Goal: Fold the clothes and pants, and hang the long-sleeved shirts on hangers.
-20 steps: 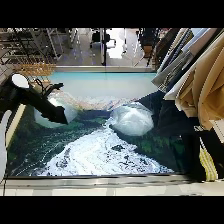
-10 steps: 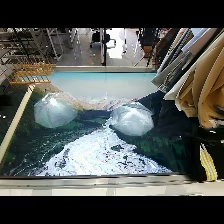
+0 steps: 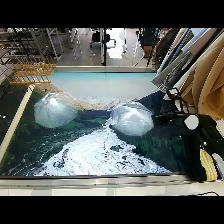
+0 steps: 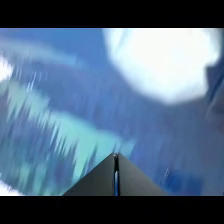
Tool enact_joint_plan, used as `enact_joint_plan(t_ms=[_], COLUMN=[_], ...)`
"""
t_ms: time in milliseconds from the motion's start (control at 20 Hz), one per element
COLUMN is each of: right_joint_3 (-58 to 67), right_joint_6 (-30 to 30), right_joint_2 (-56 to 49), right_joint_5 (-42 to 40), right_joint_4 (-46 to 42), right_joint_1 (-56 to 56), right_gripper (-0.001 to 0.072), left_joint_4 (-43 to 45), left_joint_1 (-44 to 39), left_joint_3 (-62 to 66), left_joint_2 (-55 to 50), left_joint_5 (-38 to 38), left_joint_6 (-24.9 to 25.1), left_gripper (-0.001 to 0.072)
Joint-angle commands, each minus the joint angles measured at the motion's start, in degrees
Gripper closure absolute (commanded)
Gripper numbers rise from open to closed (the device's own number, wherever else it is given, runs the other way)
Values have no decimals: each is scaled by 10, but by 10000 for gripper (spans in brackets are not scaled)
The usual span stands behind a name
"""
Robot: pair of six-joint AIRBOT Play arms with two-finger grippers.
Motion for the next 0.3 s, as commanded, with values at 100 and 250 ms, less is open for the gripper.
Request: enact_joint_plan(t_ms=[100,250], right_joint_3=[-2,-2], right_joint_6=[0,0], right_joint_2=[0,0], right_joint_5=[-107,-112], right_joint_4=[-14,-14], right_joint_1=[15,15], right_gripper=[676,676], left_joint_4=[2,2], left_joint_1=[3,3], left_joint_3=[0,0], left_joint_2=[0,0], left_joint_5=[2,2], left_joint_6=[-1,-1], left_gripper=[677,677])
